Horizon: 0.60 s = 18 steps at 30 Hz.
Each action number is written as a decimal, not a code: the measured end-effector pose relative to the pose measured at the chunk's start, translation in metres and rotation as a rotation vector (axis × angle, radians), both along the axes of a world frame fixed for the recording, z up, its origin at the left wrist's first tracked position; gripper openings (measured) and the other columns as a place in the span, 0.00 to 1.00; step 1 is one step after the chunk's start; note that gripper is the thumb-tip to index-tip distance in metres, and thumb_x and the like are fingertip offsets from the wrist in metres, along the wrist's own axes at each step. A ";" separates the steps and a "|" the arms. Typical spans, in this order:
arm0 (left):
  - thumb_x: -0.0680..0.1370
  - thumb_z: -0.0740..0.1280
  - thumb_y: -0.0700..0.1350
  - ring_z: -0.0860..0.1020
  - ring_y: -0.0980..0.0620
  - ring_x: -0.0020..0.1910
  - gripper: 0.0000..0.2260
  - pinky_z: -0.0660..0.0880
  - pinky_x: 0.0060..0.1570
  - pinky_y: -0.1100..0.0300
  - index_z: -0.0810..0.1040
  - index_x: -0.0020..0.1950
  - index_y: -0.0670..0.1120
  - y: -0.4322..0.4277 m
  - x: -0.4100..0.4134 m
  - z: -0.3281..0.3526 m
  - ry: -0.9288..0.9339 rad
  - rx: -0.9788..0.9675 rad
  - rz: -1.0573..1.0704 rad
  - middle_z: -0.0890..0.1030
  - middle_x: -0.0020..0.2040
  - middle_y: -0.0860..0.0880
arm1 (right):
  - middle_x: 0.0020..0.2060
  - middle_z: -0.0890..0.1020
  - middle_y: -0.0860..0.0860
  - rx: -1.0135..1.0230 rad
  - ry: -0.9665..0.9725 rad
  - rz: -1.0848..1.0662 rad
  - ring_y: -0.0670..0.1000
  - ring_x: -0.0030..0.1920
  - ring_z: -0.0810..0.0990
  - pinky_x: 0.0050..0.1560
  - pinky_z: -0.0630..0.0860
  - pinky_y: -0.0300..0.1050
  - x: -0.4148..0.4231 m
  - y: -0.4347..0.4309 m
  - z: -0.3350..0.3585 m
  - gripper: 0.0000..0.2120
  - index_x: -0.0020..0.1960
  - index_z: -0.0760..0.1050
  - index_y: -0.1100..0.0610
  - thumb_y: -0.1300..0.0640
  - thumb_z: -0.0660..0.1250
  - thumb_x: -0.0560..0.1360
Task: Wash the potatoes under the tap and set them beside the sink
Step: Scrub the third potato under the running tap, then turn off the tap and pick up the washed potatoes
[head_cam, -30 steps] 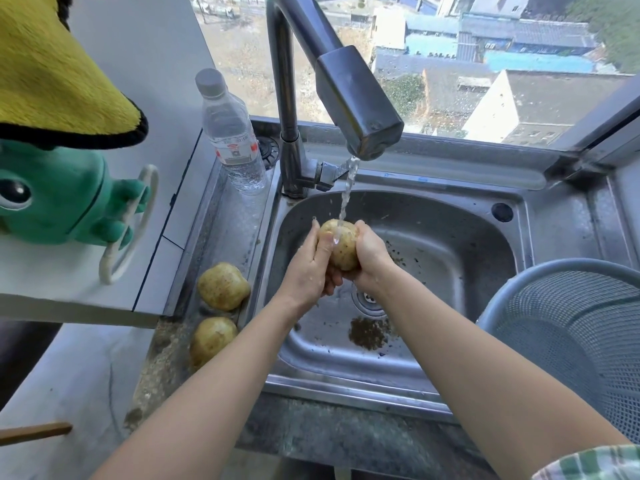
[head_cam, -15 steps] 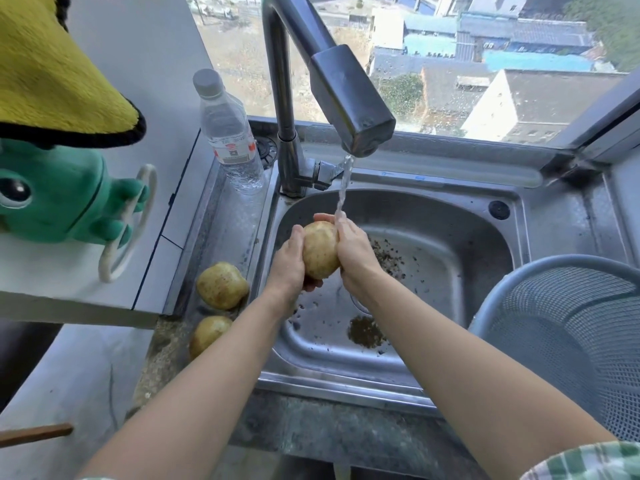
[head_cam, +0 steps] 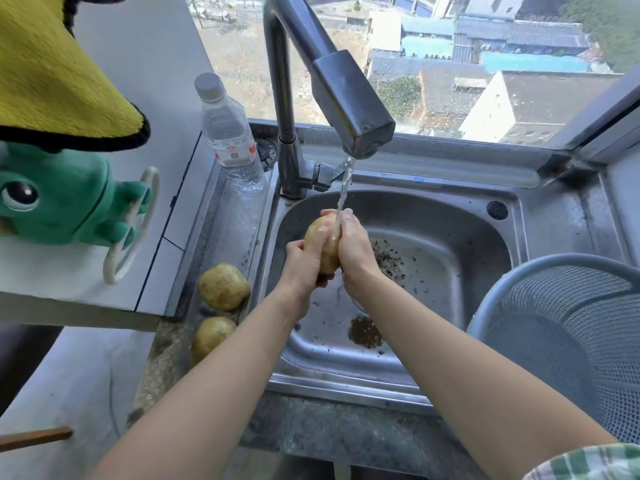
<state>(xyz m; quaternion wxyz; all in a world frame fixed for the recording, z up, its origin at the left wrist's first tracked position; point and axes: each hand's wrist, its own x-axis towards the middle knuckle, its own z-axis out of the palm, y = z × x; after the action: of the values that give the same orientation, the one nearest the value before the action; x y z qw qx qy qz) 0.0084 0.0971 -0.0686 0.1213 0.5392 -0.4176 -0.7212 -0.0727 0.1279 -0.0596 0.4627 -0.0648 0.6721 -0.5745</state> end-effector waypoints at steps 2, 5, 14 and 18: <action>0.67 0.65 0.68 0.77 0.48 0.39 0.27 0.73 0.36 0.56 0.82 0.53 0.49 -0.004 0.003 0.001 0.054 0.036 0.012 0.82 0.44 0.43 | 0.60 0.79 0.55 -0.055 0.026 0.107 0.53 0.60 0.79 0.52 0.79 0.43 0.003 0.003 -0.003 0.18 0.67 0.73 0.51 0.50 0.50 0.85; 0.67 0.67 0.69 0.82 0.47 0.50 0.29 0.78 0.44 0.53 0.82 0.57 0.49 -0.008 0.008 -0.001 0.024 0.039 -0.026 0.84 0.55 0.42 | 0.66 0.73 0.50 -0.040 -0.009 0.207 0.50 0.66 0.72 0.68 0.71 0.48 0.003 0.002 -0.005 0.20 0.74 0.66 0.48 0.48 0.49 0.85; 0.70 0.72 0.61 0.75 0.41 0.62 0.34 0.70 0.58 0.51 0.64 0.68 0.45 -0.025 0.023 0.017 -0.644 -0.641 -0.289 0.74 0.64 0.43 | 0.41 0.80 0.59 0.132 0.080 0.194 0.56 0.39 0.82 0.37 0.83 0.50 -0.006 -0.014 -0.002 0.08 0.46 0.77 0.62 0.57 0.63 0.79; 0.69 0.73 0.63 0.74 0.38 0.63 0.36 0.71 0.59 0.47 0.66 0.67 0.44 -0.046 0.032 0.014 -0.763 -0.751 -0.321 0.73 0.64 0.41 | 0.39 0.81 0.58 0.102 0.133 0.223 0.49 0.26 0.78 0.24 0.72 0.35 -0.010 -0.016 -0.002 0.04 0.47 0.75 0.60 0.68 0.66 0.75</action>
<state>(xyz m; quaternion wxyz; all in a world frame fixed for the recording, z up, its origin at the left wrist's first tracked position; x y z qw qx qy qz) 0.0407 0.0512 -0.0547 0.0340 0.6115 -0.7370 -0.2861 -0.0830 0.1122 -0.0615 0.4809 -0.1534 0.7183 -0.4788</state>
